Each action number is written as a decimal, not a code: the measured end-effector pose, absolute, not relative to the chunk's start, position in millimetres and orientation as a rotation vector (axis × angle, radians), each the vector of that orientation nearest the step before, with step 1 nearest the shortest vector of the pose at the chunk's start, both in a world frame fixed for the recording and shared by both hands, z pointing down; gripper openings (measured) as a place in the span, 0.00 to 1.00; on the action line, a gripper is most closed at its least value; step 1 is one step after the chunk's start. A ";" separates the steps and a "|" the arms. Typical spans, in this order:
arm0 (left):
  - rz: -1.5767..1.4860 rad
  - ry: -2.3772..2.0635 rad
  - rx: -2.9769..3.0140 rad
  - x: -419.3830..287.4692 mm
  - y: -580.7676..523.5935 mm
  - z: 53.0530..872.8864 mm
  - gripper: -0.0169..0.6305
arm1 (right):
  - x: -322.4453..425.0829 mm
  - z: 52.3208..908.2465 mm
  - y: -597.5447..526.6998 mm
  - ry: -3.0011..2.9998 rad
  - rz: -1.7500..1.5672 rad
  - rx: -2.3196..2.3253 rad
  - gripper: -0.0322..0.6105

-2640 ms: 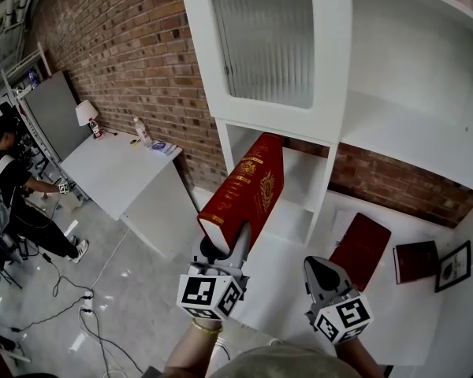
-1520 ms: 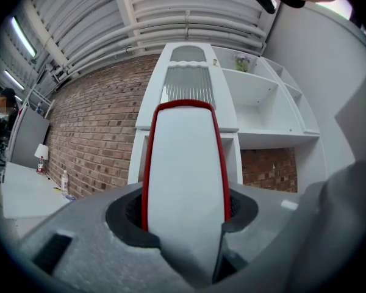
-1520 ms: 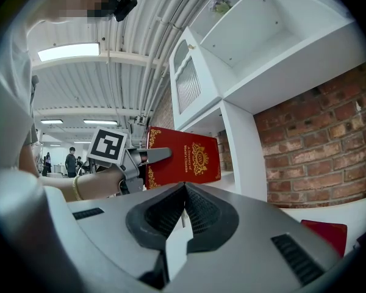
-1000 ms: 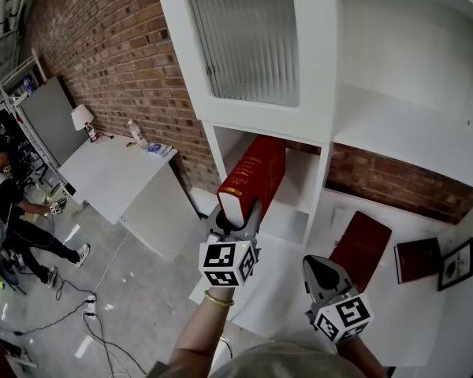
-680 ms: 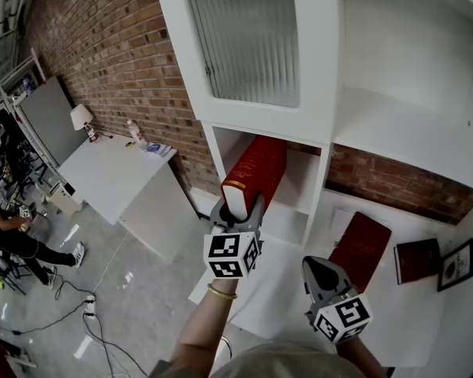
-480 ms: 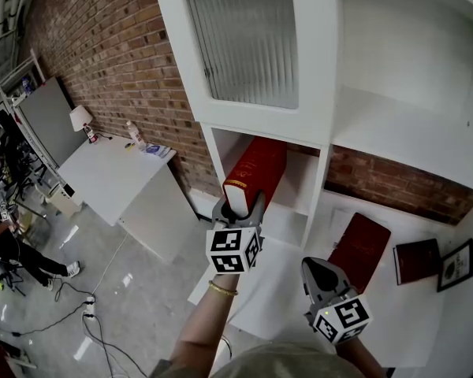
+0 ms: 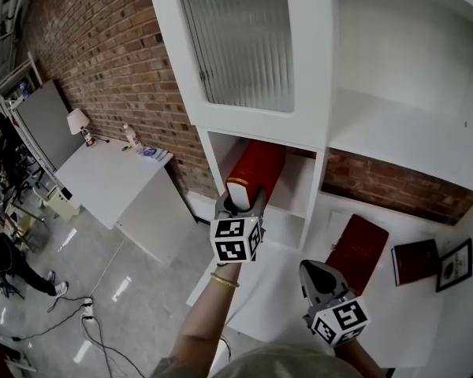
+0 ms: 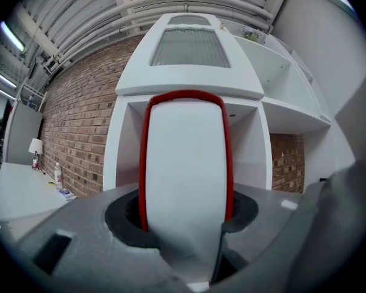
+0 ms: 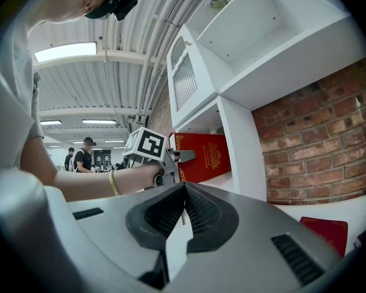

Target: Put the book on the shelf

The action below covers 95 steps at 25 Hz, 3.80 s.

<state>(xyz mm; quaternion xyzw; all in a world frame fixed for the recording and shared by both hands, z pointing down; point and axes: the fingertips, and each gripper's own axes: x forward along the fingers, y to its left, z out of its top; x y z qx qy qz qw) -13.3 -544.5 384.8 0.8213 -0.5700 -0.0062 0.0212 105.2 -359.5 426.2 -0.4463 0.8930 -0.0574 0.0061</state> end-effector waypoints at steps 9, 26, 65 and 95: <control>0.036 -1.737 2.538 -6.5 -564.8 385.4 0.39 | 106.7 428.7 -359.9 2.792 -0.198 -1.405 0.06; 0.100 -1.723 2.530 3.0 -590.0 391.0 0.39 | 110.4 429.4 -363.0 2.783 -0.202 -1.415 0.06; -0.145 -1.707 2.569 -29.9 -456.1 352.0 0.51 | 66.4 428.5 -297.4 2.826 -0.136 -1.385 0.06; -0.172 -1.668 2.556 -86.8 -321.8 358.3 0.04 | 21.5 419.8 -204.8 2.811 -0.148 -1.456 0.06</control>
